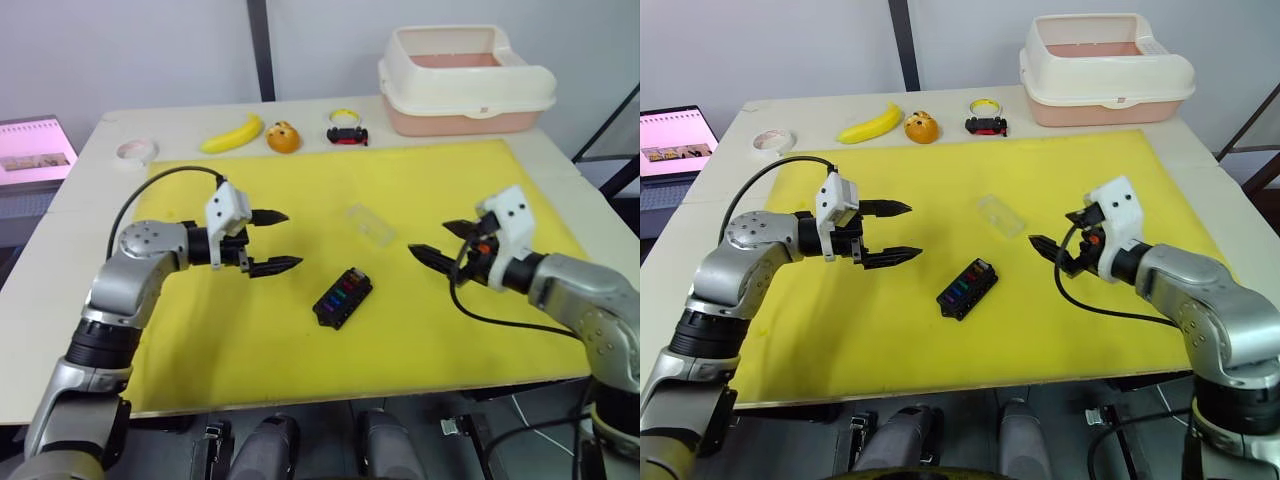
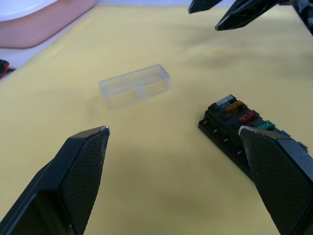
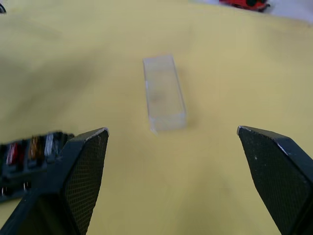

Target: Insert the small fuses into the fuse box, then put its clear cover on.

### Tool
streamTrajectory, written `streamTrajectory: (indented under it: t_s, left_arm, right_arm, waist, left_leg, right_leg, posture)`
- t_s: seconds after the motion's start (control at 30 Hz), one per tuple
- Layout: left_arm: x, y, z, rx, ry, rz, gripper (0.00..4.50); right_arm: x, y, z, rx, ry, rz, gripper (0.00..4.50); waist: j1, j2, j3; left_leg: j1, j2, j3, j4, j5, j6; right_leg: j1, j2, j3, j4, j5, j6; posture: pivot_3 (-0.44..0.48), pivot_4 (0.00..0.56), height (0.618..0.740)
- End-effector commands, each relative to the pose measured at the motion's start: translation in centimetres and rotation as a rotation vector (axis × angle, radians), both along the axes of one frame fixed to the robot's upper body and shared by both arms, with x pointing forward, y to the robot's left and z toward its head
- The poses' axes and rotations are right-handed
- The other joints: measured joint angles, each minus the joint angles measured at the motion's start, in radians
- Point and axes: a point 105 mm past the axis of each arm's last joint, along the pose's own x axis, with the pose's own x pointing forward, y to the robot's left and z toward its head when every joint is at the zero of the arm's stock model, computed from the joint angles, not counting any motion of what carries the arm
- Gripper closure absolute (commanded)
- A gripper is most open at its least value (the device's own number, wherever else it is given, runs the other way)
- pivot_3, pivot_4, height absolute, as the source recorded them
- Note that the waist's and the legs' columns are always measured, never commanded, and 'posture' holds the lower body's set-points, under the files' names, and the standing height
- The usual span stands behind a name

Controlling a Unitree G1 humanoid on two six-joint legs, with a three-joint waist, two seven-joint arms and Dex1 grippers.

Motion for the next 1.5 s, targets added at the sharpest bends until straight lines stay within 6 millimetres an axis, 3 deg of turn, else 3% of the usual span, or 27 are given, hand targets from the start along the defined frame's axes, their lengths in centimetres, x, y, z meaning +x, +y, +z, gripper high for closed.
streamTrajectory:
  t_s: [0.03,0.5,0.77,1.0,1.5]
  left_arm:
    - [0.4,-0.3,0.9,0.007,-0.062,0.01,0.0]
    - [0.2,-0.4,0.6,0.033,-0.067,-0.005,0.0]
    - [-0.1,-0.9,0.2,0.031,-0.063,-0.015,0.0]
    - [-0.4,-1.0,0.1,0.027,-0.062,-0.015,0.0]
    - [-0.3,-1.3,0.1,0.026,-0.061,-0.019,0.0]
  right_arm:
    - [1.5,1.1,0.3,-0.016,-0.016,0.006,0.03]
    - [6.7,4.4,-1.9,-0.08,0.003,0.017,0.03]
    - [8.2,5.7,-3.0,-0.103,0.023,0.013,0.03]
    - [8.4,6.7,-2.9,-0.087,0.004,0.03,0.03]
    - [8.4,6.5,-3.3,-0.115,0.005,0.009,0.03]
  waist:
    - [0.0,0.0,0.0]
    - [-0.003,0.0,0.0]
    - [-0.006,0.0,0.0]
    - [-0.007,0.0,0.0]
    - [-0.007,0.0,0.0]
  left_leg:
    - [0.0,0.0,0.0,0.0,0.0,0.0]
    - [0.0,0.0,0.0,0.0,0.0,0.0]
    - [0.0,0.0,0.0,0.0,0.0,0.0]
    - [0.0,0.0,0.0,0.0,0.0,-0.001]
    - [0.0,-0.001,0.0,0.0,0.0,-0.001]
  right_leg:
    - [0.0,0.0,0.0,0.0,0.0,0.0]
    - [-0.001,0.0,0.0,0.001,0.0,0.0]
    - [-0.002,0.0,0.0,0.003,0.0,0.0]
    - [-0.003,0.0,0.0,0.004,0.0,0.0]
    - [-0.004,0.0,0.0,0.006,0.0,0.0]
  posture:
    - [0.0,0.15,0.74]
    - [0.0,0.15,0.74]
    - [0.0,0.15,0.74]
    - [0.0,0.15,0.74]
    - [0.0,0.15,0.74]
